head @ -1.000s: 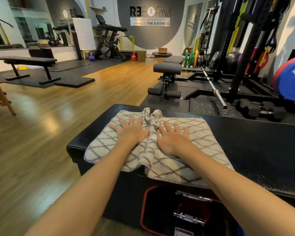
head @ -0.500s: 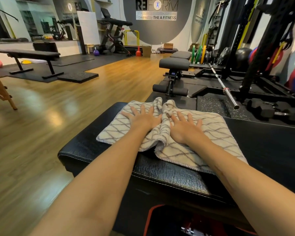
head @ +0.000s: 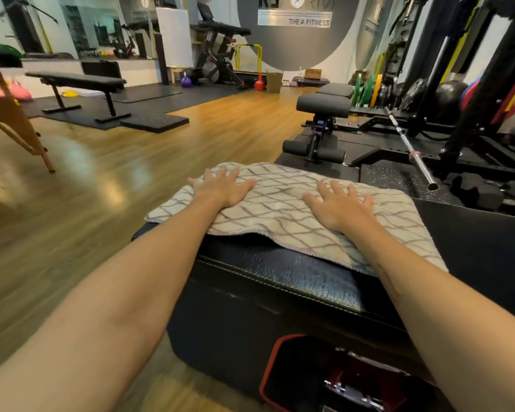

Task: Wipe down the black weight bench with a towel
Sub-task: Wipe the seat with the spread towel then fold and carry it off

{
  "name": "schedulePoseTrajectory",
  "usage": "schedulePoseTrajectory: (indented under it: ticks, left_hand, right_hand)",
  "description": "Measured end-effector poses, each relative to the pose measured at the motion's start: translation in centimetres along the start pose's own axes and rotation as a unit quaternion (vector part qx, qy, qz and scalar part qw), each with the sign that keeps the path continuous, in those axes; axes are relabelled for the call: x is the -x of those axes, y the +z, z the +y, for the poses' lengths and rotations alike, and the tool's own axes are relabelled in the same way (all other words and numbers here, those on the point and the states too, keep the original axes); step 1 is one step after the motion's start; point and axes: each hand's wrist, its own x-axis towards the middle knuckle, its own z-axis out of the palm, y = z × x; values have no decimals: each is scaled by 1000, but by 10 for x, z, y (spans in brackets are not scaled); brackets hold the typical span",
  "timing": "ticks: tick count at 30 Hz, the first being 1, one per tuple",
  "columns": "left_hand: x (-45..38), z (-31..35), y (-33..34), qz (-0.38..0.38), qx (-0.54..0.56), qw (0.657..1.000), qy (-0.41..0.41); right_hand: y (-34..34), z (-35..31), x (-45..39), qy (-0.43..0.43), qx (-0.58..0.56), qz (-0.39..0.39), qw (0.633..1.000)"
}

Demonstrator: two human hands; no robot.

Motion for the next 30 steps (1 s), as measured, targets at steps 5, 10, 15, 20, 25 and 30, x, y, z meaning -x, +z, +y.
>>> schedulePoseTrajectory:
  ticks: [5,10,15,20,25,30]
  left_hand:
    - [34,-14,1,4,7,1000,-6]
    - [72,-27,6,6,5,1000,-12]
    - [105,-24,12,17,-3,999,-28]
    - [124,-10,18,16,-14,999,-30]
    - [129,14,20,8,-38,999,-28]
    - [120,48,21,-4,-15,1000,-1]
  right_hand:
    - [-3,-5,16,-20,21,-14,999]
    - [-1,-13,40,-46,24,-27,998]
    - [-1,-17,63,-66,19,-40,997]
    - [3,-16,85,-89,16,-33,995]
    - [3,-1,94,-99,8,-33,995]
    - [-7,43,92,-66,-1,-38,997]
